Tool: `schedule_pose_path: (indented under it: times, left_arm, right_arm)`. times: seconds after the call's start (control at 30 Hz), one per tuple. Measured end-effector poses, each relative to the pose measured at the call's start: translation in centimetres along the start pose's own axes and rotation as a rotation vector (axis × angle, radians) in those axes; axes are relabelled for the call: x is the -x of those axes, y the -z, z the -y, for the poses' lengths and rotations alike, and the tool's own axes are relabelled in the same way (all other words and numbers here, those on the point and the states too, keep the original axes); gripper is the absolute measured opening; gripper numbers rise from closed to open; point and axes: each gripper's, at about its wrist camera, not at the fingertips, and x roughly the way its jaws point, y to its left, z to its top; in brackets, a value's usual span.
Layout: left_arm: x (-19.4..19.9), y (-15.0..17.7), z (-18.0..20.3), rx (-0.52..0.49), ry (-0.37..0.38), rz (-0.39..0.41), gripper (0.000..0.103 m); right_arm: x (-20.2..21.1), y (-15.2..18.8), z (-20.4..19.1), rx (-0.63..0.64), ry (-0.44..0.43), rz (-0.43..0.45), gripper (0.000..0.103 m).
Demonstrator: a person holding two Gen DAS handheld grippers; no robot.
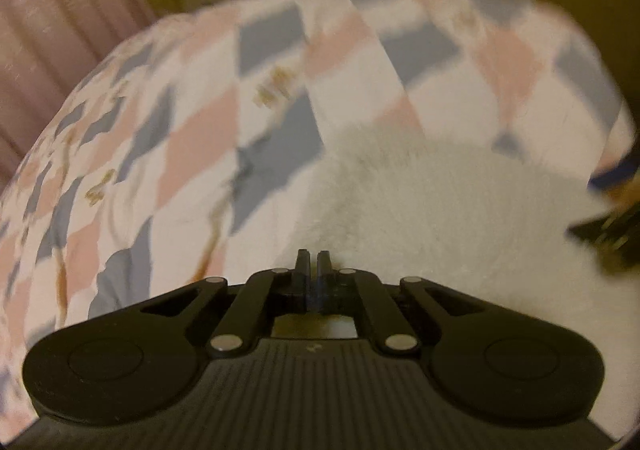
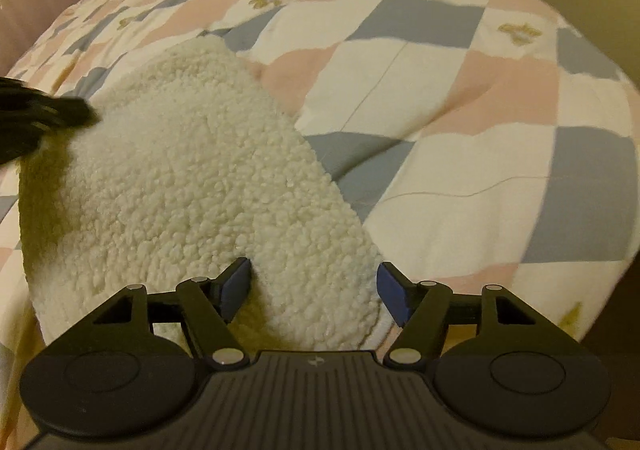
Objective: Fold clothes
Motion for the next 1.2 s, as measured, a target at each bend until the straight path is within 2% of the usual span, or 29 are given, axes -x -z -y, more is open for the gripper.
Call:
schedule_pose_path:
  times: [0.07, 0.2, 0.33, 0.37, 0.43, 0.5, 0.57, 0.7, 0.8, 0.93, 1.07, 1.13, 1.2]
  left_arm:
    - [2.3, 1.0, -1.5, 0.072, 0.000, 0.020, 0.003]
    - [3.5, 4.0, -3.0, 0.137, 0.007, -0.022, 0.003]
    - [2.0, 5.0, -3.1, 0.127, 0.016, -0.044, 0.002]
    - [1.5, 4.9, -3.0, 0.119, 0.018, -0.043, 0.001]
    - [1.1, 4.6, -2.9, 0.089, 0.027, -0.033, 0.000]
    - [1.4, 4.4, -3.1, 0.066, 0.051, -0.024, 0.000]
    - [2.4, 4.2, -3.5, 0.061, 0.078, -0.001, 0.001]
    - [4.1, 3.9, -4.7, 0.056, 0.106, 0.067, 0.005]
    - [1.5, 3.2, -4.8, 0.027, 0.104, 0.025, 0.003]
    - [-2.7, 3.1, -2.8, -0.100, 0.104, -0.039, 0.002]
    - [-3.2, 2.6, -0.4, -0.256, 0.128, -0.014, 0.000]
    - [-2.6, 2.4, -0.3, -0.269, 0.137, 0.014, 0.000]
    - [-1.7, 2.3, -1.0, -0.231, 0.139, 0.039, 0.000]
  right_arm:
    - [1.1, 0.1, -0.6, 0.002, 0.028, 0.030, 0.064]
    - [4.4, 0.9, -2.6, -0.021, 0.069, 0.134, 0.058]
    - [7.6, 2.7, -5.5, -0.038, 0.008, 0.227, 0.056]
    - [8.0, 3.4, -6.4, -0.040, -0.028, 0.224, 0.055]
    - [7.4, 4.6, -7.9, -0.023, -0.049, 0.175, 0.055]
    - [5.3, 5.9, -9.0, 0.023, -0.002, 0.087, 0.051]
    - [4.6, 6.4, -9.0, 0.007, 0.022, 0.062, 0.051]
    - [6.4, 5.5, -8.6, -0.082, 0.027, 0.123, 0.052]
    - [6.4, 5.0, -8.5, -0.111, 0.028, 0.151, 0.052]
    - [3.2, 5.6, -8.6, -0.108, 0.079, 0.060, 0.052]
    - [2.2, 6.4, -7.9, -0.201, 0.097, 0.001, 0.053]
    - [3.4, 6.2, -7.7, -0.228, 0.101, 0.019, 0.052]
    - [4.9, 5.9, -7.6, -0.242, 0.107, 0.062, 0.052]
